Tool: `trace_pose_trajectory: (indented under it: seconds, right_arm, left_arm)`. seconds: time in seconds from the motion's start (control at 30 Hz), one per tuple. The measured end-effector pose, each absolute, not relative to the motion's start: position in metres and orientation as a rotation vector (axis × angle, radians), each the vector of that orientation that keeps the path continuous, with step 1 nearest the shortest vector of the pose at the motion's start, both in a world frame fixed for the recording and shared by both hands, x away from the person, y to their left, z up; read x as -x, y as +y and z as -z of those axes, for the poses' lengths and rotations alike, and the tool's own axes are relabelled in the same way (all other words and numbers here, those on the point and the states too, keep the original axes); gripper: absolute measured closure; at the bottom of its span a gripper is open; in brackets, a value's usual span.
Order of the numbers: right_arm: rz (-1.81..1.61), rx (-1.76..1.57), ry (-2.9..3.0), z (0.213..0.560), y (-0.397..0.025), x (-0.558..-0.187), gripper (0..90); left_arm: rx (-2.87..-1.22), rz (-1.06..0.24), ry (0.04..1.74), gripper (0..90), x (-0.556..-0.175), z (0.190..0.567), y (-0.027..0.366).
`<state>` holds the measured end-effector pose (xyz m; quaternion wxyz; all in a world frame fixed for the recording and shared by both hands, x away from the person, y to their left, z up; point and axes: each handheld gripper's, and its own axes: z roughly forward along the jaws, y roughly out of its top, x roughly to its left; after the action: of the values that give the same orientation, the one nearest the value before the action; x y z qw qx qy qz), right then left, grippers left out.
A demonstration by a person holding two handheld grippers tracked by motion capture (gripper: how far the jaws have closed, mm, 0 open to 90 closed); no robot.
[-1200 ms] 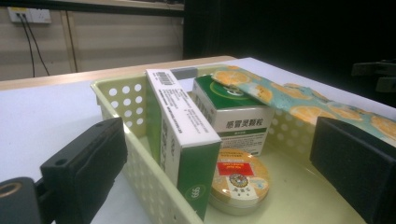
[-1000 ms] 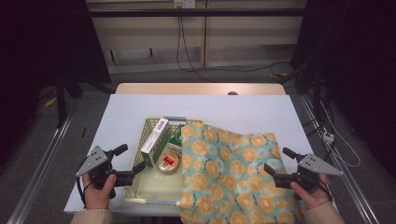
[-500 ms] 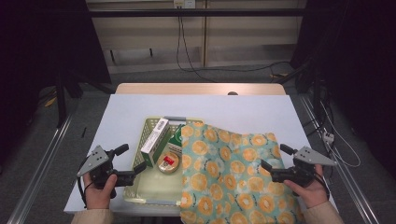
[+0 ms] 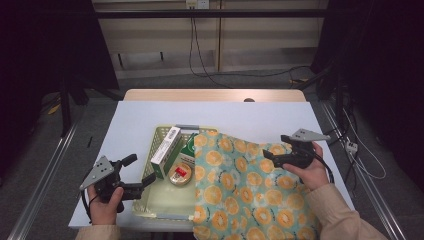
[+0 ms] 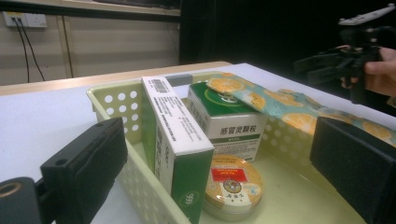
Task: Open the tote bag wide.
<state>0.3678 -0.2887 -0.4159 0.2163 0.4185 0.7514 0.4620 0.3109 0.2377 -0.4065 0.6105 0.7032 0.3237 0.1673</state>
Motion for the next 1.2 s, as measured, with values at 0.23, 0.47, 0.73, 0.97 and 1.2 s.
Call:
trace_pose_trajectory:
  seconds: [0.23,0.47,0.73,0.97,1.2]
  right_arm:
    - [-1.246,-1.139,2.178,0.427,-0.266,-0.405,10.2]
    - [-1.183,-1.088,2.287,0.448,-0.241,-0.427,23.0]
    - [-1.080,-1.067,2.395,0.465,-0.225,-0.435,34.0]
    - [-1.099,-1.031,2.422,0.465,-0.226,-0.431,49.4]
    - [-1.111,-0.990,2.466,0.462,-0.230,-0.427,76.7]
  left_arm:
    - [-1.613,-0.379,0.751,3.8,-0.311,0.407,0.240]
    - [-1.609,-0.371,0.749,3.8,-0.312,0.408,0.240]
    - [-1.612,-0.367,0.752,3.8,-0.312,0.408,0.241]
    - [-1.616,-0.371,0.748,3.8,-0.312,0.408,0.239]
    - [-1.615,-0.364,0.758,4.0,-0.312,0.408,0.239]
